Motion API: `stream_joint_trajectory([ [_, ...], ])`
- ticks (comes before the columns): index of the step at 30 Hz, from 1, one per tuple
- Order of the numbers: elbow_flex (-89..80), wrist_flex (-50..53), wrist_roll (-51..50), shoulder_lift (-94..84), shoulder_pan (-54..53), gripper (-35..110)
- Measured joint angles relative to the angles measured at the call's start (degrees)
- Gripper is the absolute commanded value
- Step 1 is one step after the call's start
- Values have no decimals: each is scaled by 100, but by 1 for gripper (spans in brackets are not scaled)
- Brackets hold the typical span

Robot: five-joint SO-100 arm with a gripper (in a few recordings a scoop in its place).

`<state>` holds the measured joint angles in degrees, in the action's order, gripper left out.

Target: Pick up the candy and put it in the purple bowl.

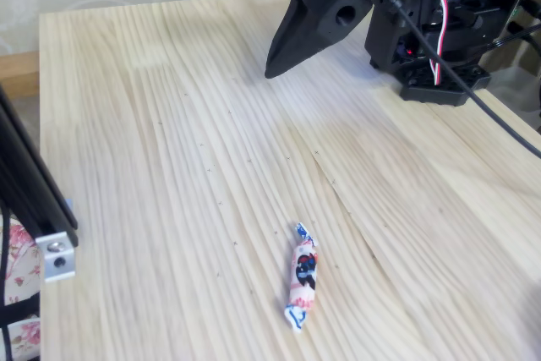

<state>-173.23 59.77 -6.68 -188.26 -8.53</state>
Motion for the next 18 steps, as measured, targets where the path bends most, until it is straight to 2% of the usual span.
stream_joint_trajectory([
  [18,0,0,53,26,-35,-1],
])
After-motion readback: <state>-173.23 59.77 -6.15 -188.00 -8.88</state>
